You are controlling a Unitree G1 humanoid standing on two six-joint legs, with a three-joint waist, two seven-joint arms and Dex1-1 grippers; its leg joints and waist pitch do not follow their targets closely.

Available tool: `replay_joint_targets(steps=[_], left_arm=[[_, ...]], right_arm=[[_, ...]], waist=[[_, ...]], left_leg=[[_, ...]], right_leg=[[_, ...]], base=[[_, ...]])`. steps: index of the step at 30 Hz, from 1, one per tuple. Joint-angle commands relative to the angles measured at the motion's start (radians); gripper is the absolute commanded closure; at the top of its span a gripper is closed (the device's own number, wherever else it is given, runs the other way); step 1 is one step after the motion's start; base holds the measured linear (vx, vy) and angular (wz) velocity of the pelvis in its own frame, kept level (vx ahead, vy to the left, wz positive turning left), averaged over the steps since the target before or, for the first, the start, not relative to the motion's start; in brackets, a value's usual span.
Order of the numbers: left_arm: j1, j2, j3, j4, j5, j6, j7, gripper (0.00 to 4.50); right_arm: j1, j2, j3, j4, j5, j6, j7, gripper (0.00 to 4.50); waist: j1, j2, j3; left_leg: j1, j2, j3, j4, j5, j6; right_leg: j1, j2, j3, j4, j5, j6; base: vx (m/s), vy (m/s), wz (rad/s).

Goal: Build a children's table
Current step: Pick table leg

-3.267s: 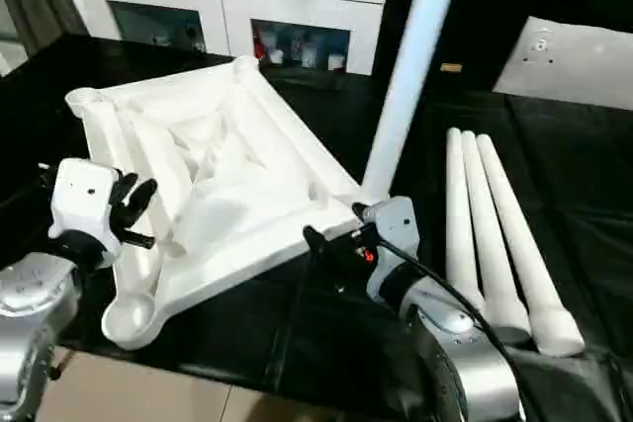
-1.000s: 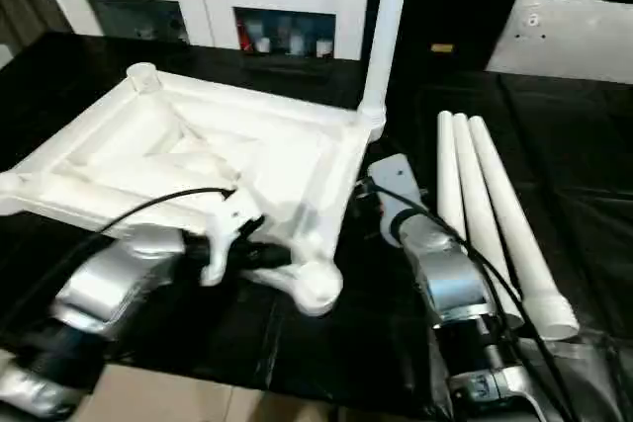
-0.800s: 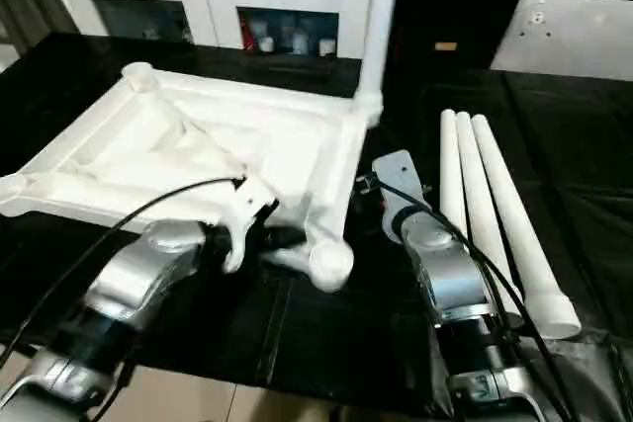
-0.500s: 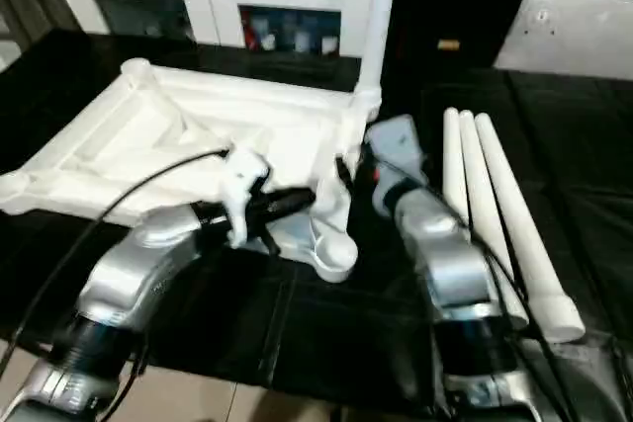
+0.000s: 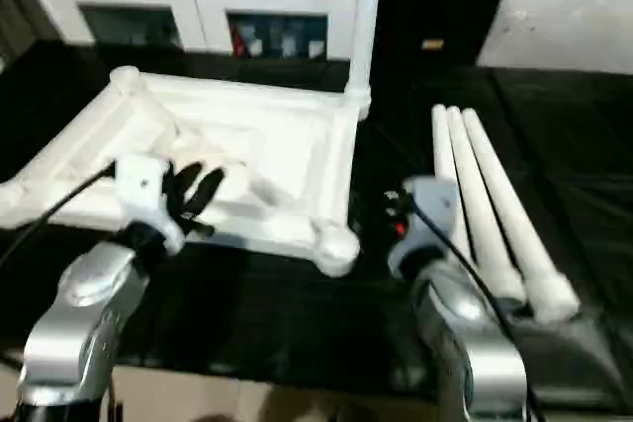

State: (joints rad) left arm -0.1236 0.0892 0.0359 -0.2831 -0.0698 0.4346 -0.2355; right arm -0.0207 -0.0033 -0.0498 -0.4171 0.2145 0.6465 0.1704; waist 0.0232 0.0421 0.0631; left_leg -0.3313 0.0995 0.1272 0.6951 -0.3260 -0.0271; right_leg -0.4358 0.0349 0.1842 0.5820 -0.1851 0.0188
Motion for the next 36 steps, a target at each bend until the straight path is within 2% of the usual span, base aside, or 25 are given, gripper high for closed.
replay_joint_targets(steps=[1, 2, 3, 4, 5, 6, 7, 8, 9, 10, 11, 12, 13, 14, 15, 17, 18, 19, 21, 25, 26, 27, 29, 33, 36], left_arm=[[-0.017, -0.032, 0.011, -0.013, 0.004, -0.01, 0.046, 2.51], [-0.023, -0.068, 0.033, -0.015, -0.017, 0.0, 0.074, 2.37], [-0.023, -0.068, 0.033, -0.015, -0.017, 0.0, 0.074, 2.26], [-0.025, -0.064, 0.027, -0.017, -0.006, 0.007, 0.077, 2.26], [-0.022, -0.051, 0.008, -0.03, 0.01, 0.01, 0.072, 2.08], [-0.019, -0.049, 0.004, -0.038, 0.008, 0.022, 0.071, 2.08], [-0.01, -0.045, -0.002, -0.046, 0.004, 0.033, 0.064, 2.0], [0.01, -0.042, -0.01, -0.056, 0.002, 0.037, 0.061, 1.83], [0.019, -0.043, -0.011, -0.059, 0.002, 0.03, 0.063, 1.83], [0.019, -0.043, -0.011, -0.059, 0.002, 0.03, 0.063, 1.74], [0.027, -0.045, -0.013, -0.061, 0.002, 0.025, 0.066, 1.55], [0.032, -0.046, -0.013, -0.061, 0.003, 0.023, 0.068, 1.55], [0.038, -0.047, -0.015, -0.062, 0.008, 0.019, 0.07, 1.46], [0.046, -0.043, -0.021, -0.066, 0.007, 0.012, 0.059, 1.38], [0.051, -0.039, -0.026, -0.069, 0.005, 0.008, 0.053, 1.28], [0.054, -0.027, -0.038, -0.074, -0.001, 0.002, 0.031, 1.15], [0.052, 0.008, -0.064, -0.083, -0.011, 0.006, -0.018, 1.09], [0.051, 0.012, -0.066, -0.083, -0.013, 0.005, -0.024, 1.09], [0.048, 0.061, -0.086, -0.093, -0.045, 0.022, -0.104, 0.94], [0.049, 0.11, -0.105, -0.123, -0.087, 0.065, -0.184, 0.5], [0.054, 0.145, -0.128, -0.143, -0.097, 0.073, -0.232, 0.41], [0.058, 0.178, -0.148, -0.159, -0.109, 0.076, -0.275, 0.32], [0.061, 0.213, -0.163, -0.177, -0.132, 0.09, -0.322, 0.14], [0.063, 0.257, -0.182, -0.215, -0.179, 0.131, -0.386, 0.06], [0.065, 0.277, -0.199, -0.238, -0.198, 0.157, -0.413, 0.06]], right_arm=[[-0.002, -0.003, 0.014, -0.044, 0.027, -0.014, -0.005, 0.0], [-0.012, 0.002, 0.014, -0.043, 0.036, -0.023, -0.009, 0.0], [-0.012, 0.002, 0.014, -0.043, 0.036, -0.023, -0.009, 0.0], [-0.019, 0.014, 0.004, -0.041, 0.045, -0.02, -0.02, 0.0], [-0.036, 0.016, -0.003, -0.034, 0.047, -0.012, -0.022, 0.0], [-0.048, 0.015, -0.007, -0.025, 0.037, -0.009, -0.03, 0.0], [-0.056, 0.011, -0.007, -0.014, 0.029, -0.01, -0.03, 0.0], [-0.072, -0.009, 0.0, 0.002, -0.002, -0.007, -0.034, 0.0], [-0.079, -0.022, 0.005, 0.008, -0.018, -0.003, -0.034, 0.0], [-0.079, -0.022, 0.005, 0.008, -0.018, -0.003, -0.034, 0.0], [-0.087, -0.029, 0.006, 0.017, -0.034, -0.008, -0.045, 0.0], [-0.091, -0.032, 0.007, 0.023, -0.043, -0.012, -0.054, 0.0], [-0.101, -0.037, 0.005, 0.031, -0.04, -0.002, -0.057, 0.0], [-0.117, -0.037, -0.005, 0.048, -0.04, 0.002, -0.072, 0.0], [-0.129, -0.037, -0.013, 0.06, -0.04, 0.006, -0.082, 0.0], [-0.145, -0.054, -0.006, 0.074, -0.06, 0.032, -0.093, 0.0], [-0.184, -0.083, 0.001, 0.098, -0.083, 0.118, -0.113, 0.0], [-0.19, -0.085, -0.001, 0.102, -0.082, 0.129, -0.114, 0.0], [-0.271, -0.123, 0.0, 0.167, -0.082, 0.263, -0.11, 0.0], [-0.349, -0.147, -0.021, 0.258, -0.085, 0.288, -0.107, 0.0], [-0.385, -0.171, -0.021, 0.314, -0.1, 0.28, -0.11, 0.0], [-0.417, -0.192, -0.018, 0.365, -0.104, 0.284, -0.098, 0.0], [-0.459, -0.218, -0.013, 0.436, -0.107, 0.279, -0.078, 0.0], [-0.518, -0.256, 0.005, 0.536, -0.121, 0.281, -0.058, 0.0], [-0.55, -0.264, -0.003, 0.606, -0.119, 0.278, -0.049, 0.0]], waist=[[-0.028, 0.047, -0.059], [-0.016, 0.057, -0.059], [-0.011, 0.064, -0.067], [-0.013, 0.057, -0.093], [-0.014, 0.063, -0.089], [-0.029, 0.041, -0.103], [-0.033, 0.025, -0.108], [-0.02, -0.022, -0.105], [-0.004, -0.058, -0.097], [0.017, -0.056, -0.096], [0.021, -0.051, -0.088], [0.02, -0.04, -0.075], [0.018, -0.042, -0.073], [0.016, -0.043, -0.07], [0.013, -0.034, -0.064], [0.008, -0.032, -0.059], [0.007, -0.029, -0.057], [0.005, -0.03, -0.056], [0.003, -0.029, -0.058], [0.009, -0.026, -0.065], [0.011, -0.029, -0.068], [0.011, -0.031, -0.069], [0.013, -0.027, -0.071], [0.014, -0.029, -0.072], [0.012, -0.034, -0.068]], left_leg=[[0.021, 0.234, -0.062, -0.234, -0.12, -0.164], [-0.005, 0.289, -0.051, -0.246, 0.159, -0.238], [-0.003, 0.293, -0.029, -0.233, 0.3, -0.256], [0.042, 0.28, -0.046, -0.188, 0.567, -0.211], [0.048, 0.193, -0.069, -0.18, 0.617, -0.125], [0.089, 0.189, -0.076, -0.165, 0.594, -0.031], [0.087, 0.178, -0.076, -0.147, 0.602, 0.028], [0.021, 0.121, -0.024, -0.111, 0.493, 0.057], [-0.054, 0.071, 0.008, -0.12, 0.296, 0.058], [-0.061, 0.066, 0.007, -0.109, 0.202, 0.067], [-0.052, 0.083, 0.003, -0.123, 0.101, 0.062], [-0.046, 0.095, 0.004, -0.143, 0.039, 0.04], [-0.044, 0.099, 0.008, -0.146, 0.01, 0.032], [-0.039, 0.112, 0.006, -0.156, -0.02, 0.017], [-0.037, 0.123, 0.003, -0.165, -0.05, 0.003], [-0.031, 0.129, 0.0, -0.174, -0.108, -0.023], [-0.029, 0.131, -0.002, -0.178, -0.129, -0.041], [-0.026, 0.128, -0.002, -0.178, -0.139, -0.047], [-0.027, 0.125, -0.003, -0.177, -0.122, -0.057], [-0.031, 0.123, 0.006, -0.167, -0.035, -0.054], [-0.03, 0.124, 0.009, -0.163, 0.008, -0.047], [-0.03, 0.123, 0.009, -0.163, 0.023, -0.042], [-0.032, 0.122, 0.013, -0.157, 0.074, -0.03], [-0.032, 0.122, 0.017, -0.154, 0.081, -0.015], [-0.031, 0.125, 0.02, -0.155, 0.058, -0.012]], right_leg=[[-0.023, -0.041, -0.17, 0.111, -0.187, -0.019], [-0.037, -0.069, -0.219, 0.137, -0.112, 0.019], [-0.047, -0.077, -0.243, 0.154, -0.096, 0.017], [-0.041, -0.093, -0.271, 0.162, -0.097, 0.017], [-0.014, -0.089, -0.278, 0.13, -0.119, 0.007], [-0.016, -0.111, -0.255, 0.083, -0.083, -0.015], [0.003, -0.133, -0.233, 0.048, -0.026, -0.024], [0.068, -0.191, -0.186, -0.022, 0.132, -0.062], [0.126, -0.23, -0.154, -0.017, 0.352, -0.071], [0.13, -0.238, -0.143, -0.019, 0.377, -0.046], [0.122, -0.225, -0.15, -0.026, 0.282, -0.039], [0.111, -0.196, -0.171, -0.036, 0.086, -0.065], [0.109, -0.186, -0.174, -0.042, -0.02, -0.076], [0.107, -0.18, -0.174, -0.046, -0.165, -0.098], [0.1, -0.177, -0.174, -0.049, -0.256, -0.113], [0.094, -0.171, -0.172, -0.049, -0.321, -0.119], [0.092, -0.17, -0.17, -0.05, -0.332, -0.115], [0.092, -0.168, -0.169, -0.05, -0.333, -0.115], [0.094, -0.169, -0.167, -0.044, -0.291, -0.127], [0.099, -0.175, -0.163, -0.032, -0.166, -0.16], [0.101, -0.172, -0.165, -0.024, -0.088, -0.171], [0.103, -0.171, -0.166, -0.022, -0.066, -0.176], [0.107, -0.169, -0.167, -0.013, 0.024, -0.196], [0.111, -0.171, -0.168, -0.011, 0.047, -0.226], [0.111, -0.172, -0.167, -0.016, -0.009, -0.237]], base=[[-0.08, 0.213, -0.43], [-0.084, 0.17, -0.41], [-0.044, 0.12, -0.51], [-0.044, 0.12, -0.51], [-0.049, 0.052, -0.43], [-0.068, -0.04, -0.14], [-0.068, -0.04, -0.14], [-0.051, -0.117, -0.01], [-0.076, -0.124, 0.02], [-0.076, -0.124, 0.02], [-0.099, -0.108, 0.0], [-0.103, -0.101, 0.0], [-0.103, -0.101, 0.0], [-0.098, -0.073, 0.0], [-0.081, -0.04, -0.01], [-0.078, -0.029, -0.02], [-0.067, -0.003, -0.04], [-0.067, -0.003, -0.04], [0.0, 0.0, 0.0], [0.0, 0.0, 0.0], [0.0, 0.0, 0.0], [0.0, 0.0, 0.0], [0.0, 0.0, 0.0], [0.0, 0.0, 0.0], [0.0, 0.0, 0.0]])
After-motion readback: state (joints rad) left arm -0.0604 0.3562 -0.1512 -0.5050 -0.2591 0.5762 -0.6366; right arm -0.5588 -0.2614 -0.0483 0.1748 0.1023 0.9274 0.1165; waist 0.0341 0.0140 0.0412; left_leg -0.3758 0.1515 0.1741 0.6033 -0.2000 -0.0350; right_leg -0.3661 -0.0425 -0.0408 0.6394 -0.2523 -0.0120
